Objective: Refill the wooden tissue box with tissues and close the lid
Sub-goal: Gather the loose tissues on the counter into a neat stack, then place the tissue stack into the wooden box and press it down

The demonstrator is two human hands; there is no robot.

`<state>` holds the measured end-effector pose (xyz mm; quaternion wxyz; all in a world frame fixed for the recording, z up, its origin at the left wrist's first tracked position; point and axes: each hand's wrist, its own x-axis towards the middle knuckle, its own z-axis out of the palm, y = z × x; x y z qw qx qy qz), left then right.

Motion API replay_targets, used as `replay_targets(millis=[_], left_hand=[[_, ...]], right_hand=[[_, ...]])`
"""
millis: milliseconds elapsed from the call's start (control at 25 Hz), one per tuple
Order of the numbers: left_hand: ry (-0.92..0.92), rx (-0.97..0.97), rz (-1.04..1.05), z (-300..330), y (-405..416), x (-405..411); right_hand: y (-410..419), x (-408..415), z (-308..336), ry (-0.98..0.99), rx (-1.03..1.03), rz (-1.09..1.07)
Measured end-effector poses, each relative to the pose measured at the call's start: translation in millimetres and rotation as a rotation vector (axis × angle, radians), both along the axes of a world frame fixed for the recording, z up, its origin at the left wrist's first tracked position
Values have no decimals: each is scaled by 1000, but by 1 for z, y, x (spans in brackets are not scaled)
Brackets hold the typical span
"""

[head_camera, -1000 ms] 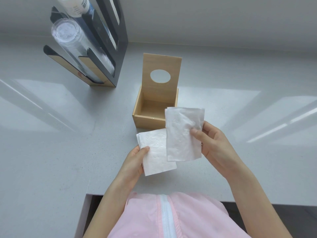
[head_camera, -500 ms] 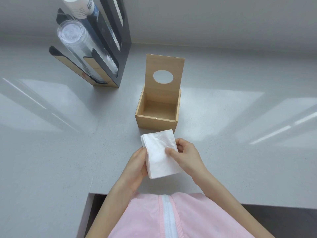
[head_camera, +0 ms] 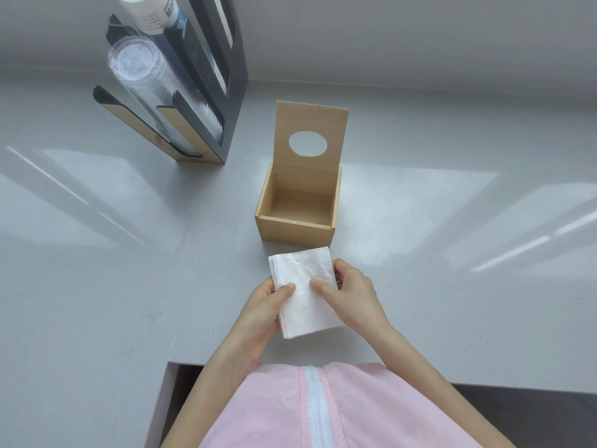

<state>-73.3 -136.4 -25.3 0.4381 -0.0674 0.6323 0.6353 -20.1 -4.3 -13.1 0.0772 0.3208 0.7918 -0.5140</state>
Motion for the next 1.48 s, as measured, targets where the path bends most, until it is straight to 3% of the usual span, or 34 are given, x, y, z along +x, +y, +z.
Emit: replay_targets(millis=[120, 240, 360, 480, 720, 840, 960, 1240, 1480], left_hand=[[-42, 57, 68, 1, -1, -3], [-106, 191, 150, 5, -2, -7], [-100, 294, 202, 8, 1, -7], [-68, 349, 226, 12, 5, -4], [19, 305, 246, 12, -9, -13], [117, 192, 197, 13, -18, -20], [203, 85, 136, 15, -16, -23], [470, -67, 82, 34, 2, -50], [703, -232, 16, 52, 21, -106]], right_hand=[[2, 1, 3, -5, -5, -44], [12, 7, 8, -67, -192, -120], [17, 16, 9, -122, -414, 25], [12, 17, 5, -38, -497, 33], [15, 16, 10, 45, -377, 8], [26, 15, 13, 58, -241, 23], [32, 12, 17, 102, -232, 18], [48, -14, 34, 213, -180, -32], [61, -65, 46, 218, 52, -23]])
